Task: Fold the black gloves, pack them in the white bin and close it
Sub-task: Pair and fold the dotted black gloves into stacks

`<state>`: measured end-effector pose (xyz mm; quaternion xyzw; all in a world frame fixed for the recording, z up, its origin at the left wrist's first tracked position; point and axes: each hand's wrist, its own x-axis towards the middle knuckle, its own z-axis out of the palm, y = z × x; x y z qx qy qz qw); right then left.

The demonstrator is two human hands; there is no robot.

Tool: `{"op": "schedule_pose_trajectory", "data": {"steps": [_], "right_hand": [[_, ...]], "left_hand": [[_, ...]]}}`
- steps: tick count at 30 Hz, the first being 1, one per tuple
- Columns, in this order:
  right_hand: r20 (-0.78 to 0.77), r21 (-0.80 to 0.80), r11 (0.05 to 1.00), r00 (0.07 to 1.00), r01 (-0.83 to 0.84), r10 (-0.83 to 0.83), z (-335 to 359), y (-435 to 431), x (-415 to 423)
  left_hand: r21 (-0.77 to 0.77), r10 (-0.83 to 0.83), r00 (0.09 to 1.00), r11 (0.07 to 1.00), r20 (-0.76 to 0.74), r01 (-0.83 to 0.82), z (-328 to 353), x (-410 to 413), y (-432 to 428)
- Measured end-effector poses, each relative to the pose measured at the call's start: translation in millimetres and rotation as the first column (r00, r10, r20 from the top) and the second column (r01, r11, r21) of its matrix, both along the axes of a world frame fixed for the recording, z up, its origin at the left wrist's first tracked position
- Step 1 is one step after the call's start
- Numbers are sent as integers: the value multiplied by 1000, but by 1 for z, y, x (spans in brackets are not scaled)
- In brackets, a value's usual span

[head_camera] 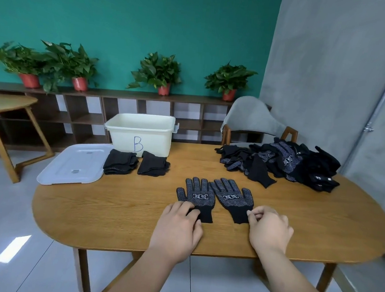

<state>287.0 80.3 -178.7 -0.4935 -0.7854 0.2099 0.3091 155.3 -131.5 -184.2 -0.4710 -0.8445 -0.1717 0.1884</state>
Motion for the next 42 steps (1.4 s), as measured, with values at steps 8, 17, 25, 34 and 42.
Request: {"op": "schedule_pose_trajectory", "data": {"steps": [8,17,25,34,42], "right_hand": [[-103,12,999,993,53,-51,0,-1,3],[194,54,995,977,85,-94,4,-1,0],[-250,-49,993,964,-106,91,9,5,7],[-178,244,853,843,-462,507,104,10,16],[-47,158,714,717,-682,696,191,2,0]], "left_hand": [[-24,-3,999,1000,50,4,0,0,-1],[-26,-7,997,1000,72,9,2,0,-1],[-13,-20,994,1000,104,22,2,0,-1],[-26,-49,988,998,149,53,6,-1,-4],[79,-130,968,990,216,115,2,-4,-6]]}}
